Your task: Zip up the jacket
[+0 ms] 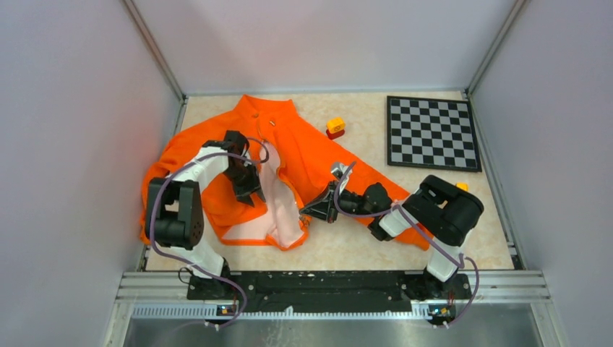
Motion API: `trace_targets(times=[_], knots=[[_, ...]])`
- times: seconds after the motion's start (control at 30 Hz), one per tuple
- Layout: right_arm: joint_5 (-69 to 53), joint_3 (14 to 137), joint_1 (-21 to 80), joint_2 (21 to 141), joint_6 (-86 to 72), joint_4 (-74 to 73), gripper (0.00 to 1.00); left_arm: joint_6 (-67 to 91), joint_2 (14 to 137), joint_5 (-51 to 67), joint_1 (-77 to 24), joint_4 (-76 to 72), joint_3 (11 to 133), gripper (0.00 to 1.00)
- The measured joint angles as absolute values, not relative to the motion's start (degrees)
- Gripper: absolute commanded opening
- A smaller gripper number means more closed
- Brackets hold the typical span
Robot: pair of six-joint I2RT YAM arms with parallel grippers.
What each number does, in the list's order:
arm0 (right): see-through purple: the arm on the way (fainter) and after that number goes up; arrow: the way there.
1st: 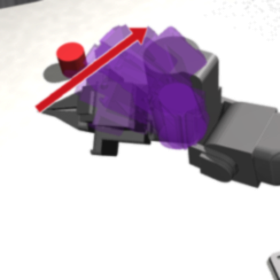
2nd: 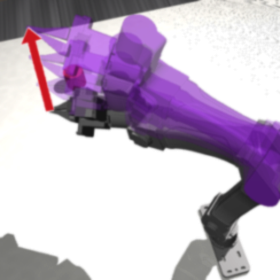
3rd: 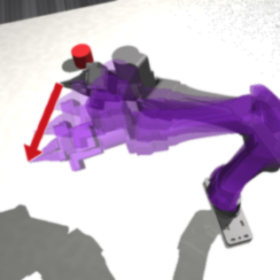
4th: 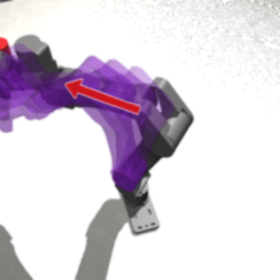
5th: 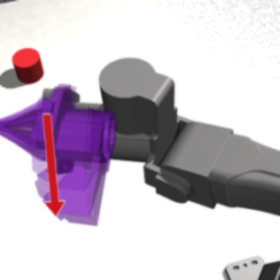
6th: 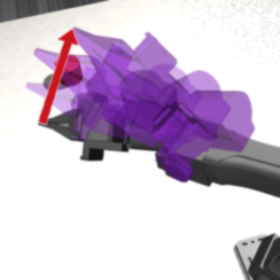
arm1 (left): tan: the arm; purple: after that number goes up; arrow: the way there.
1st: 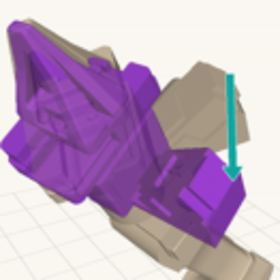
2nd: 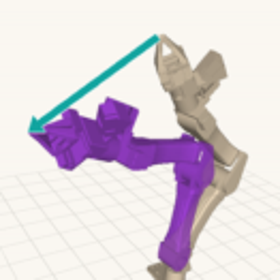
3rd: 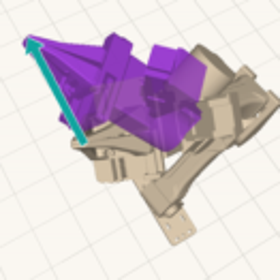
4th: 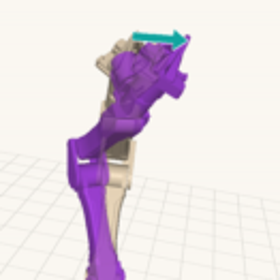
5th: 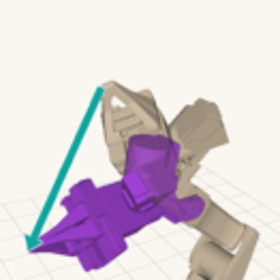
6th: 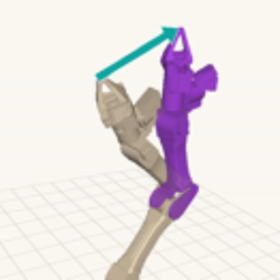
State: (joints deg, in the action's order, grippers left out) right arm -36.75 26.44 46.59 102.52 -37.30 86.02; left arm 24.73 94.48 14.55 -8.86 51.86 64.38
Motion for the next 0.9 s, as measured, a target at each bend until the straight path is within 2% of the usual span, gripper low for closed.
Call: trace_targets(times=[0.23,0.47,0.77,0.9], knots=[[-36.8,26.4,46.6,102.5,-37.3,86.0,0.00,28.0,94.7,13.6,-5.3,47.8,59.3,0.49],[-36.8,26.4,46.6,102.5,-37.7,86.0,0.00,31.9,94.7,12.5,-5.3,41.3,54.6,0.47],[-36.8,26.4,46.6,102.5,-38.2,86.0,0.00,38.7,93.9,8.5,-5.8,40.0,54.1,0.59],[-37.0,26.9,46.6,102.6,-38.7,86.0,0.00,42.1,93.9,6.4,-6.9,40.0,54.2,0.56]])
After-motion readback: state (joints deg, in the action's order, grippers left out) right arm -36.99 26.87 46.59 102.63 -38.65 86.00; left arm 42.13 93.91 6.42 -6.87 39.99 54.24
